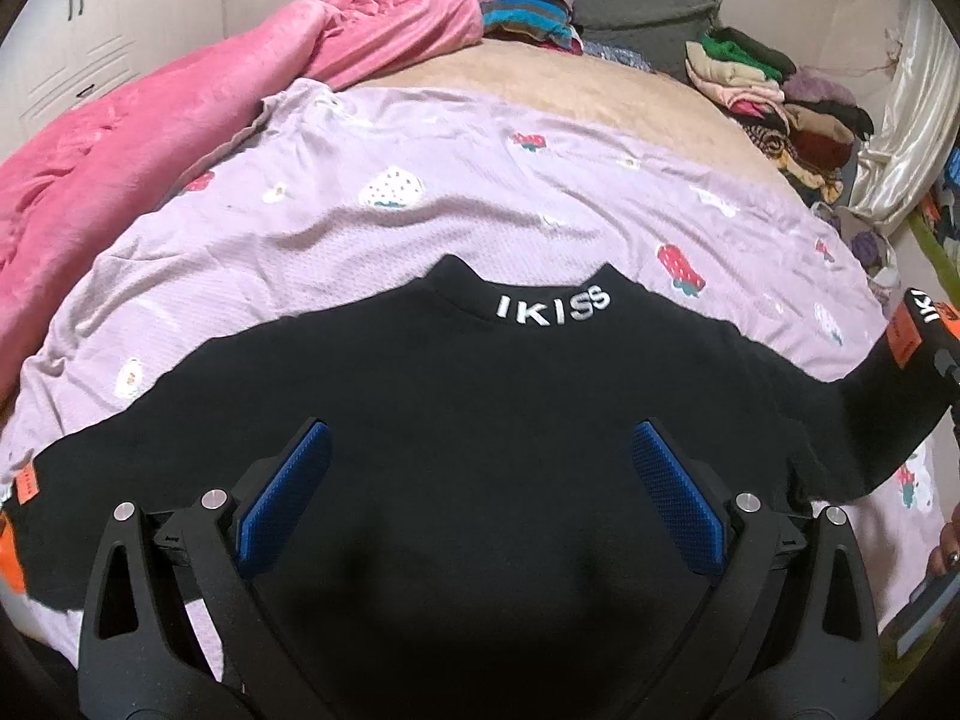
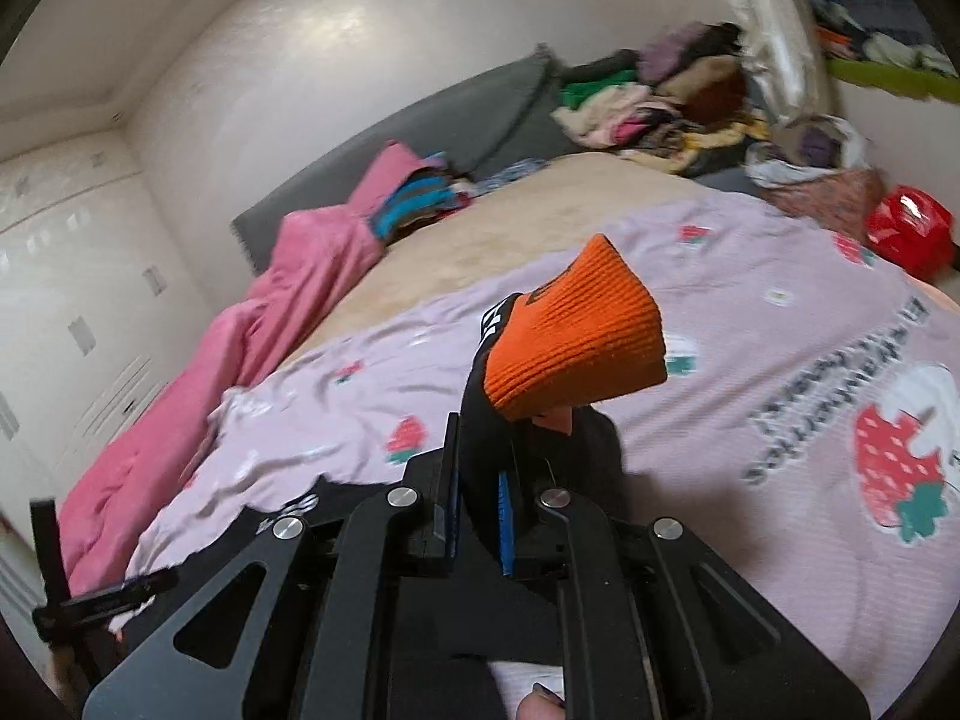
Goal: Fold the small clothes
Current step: 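Carry the cuff across the body with the right tool while the left tool takes it, then lay the cuff on the shirt body with the left tool and open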
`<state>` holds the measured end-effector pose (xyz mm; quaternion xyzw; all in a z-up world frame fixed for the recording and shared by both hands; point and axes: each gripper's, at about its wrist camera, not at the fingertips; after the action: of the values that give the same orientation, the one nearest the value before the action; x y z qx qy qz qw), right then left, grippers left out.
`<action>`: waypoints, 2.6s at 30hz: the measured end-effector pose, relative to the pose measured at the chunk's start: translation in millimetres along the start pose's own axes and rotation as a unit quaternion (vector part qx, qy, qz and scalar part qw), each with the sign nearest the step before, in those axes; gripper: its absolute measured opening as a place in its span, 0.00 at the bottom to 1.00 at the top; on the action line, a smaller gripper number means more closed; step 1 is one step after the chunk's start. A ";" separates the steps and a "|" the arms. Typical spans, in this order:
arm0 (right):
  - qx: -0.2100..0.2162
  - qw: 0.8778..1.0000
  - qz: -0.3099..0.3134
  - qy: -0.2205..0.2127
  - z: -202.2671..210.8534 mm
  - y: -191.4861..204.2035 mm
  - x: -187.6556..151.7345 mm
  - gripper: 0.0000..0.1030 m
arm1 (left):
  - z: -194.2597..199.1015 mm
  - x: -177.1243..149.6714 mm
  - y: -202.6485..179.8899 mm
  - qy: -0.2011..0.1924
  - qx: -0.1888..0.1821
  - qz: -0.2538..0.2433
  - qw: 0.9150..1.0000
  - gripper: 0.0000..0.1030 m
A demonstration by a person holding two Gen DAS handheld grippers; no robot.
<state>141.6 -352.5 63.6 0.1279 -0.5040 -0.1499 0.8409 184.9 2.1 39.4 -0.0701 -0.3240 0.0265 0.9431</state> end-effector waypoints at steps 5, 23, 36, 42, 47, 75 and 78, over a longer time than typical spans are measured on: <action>0.037 0.998 0.041 0.016 -11.0 47.3 -7.0 0.09 | 7.0 1.8 18.8 -0.001 -0.013 0.030 0.999 0.91; 0.114 0.979 0.149 0.082 -49.2 170.2 -68.1 0.09 | 12.9 -12.8 82.0 0.025 -0.090 0.127 0.987 0.91; 0.144 0.954 0.216 0.150 -81.3 218.6 -132.7 0.14 | -1.0 -26.2 102.3 0.053 -0.157 0.169 0.972 0.91; 0.177 0.939 0.224 0.189 -80.6 226.3 -159.9 0.36 | -13.3 -30.5 102.2 0.069 -0.178 0.182 0.965 0.91; 0.210 0.928 0.225 0.212 -69.9 225.6 -167.5 0.47 | -27.2 -36.9 91.1 0.091 -0.188 0.173 0.963 0.91; 0.088 0.973 0.166 0.136 -30.9 119.1 -96.7 0.56 | 21.6 -23.0 54.5 0.001 -0.157 0.051 0.986 0.06; 0.076 0.969 0.178 0.154 -46.6 127.6 -99.6 0.56 | 10.3 -28.5 62.3 0.016 -0.142 0.057 0.988 0.06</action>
<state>154.1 -193.8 8.3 0.1207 -0.3926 0.0626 0.9096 155.8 62.2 20.8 -0.2220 -0.3044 0.0325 0.9257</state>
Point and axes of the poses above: each gripper's, at about its wrist camera, not at the fingertips, and z roughly against the way its jaws point, y to its left, x to its top, and after that the axes turned 2 degrees about z, right-handed
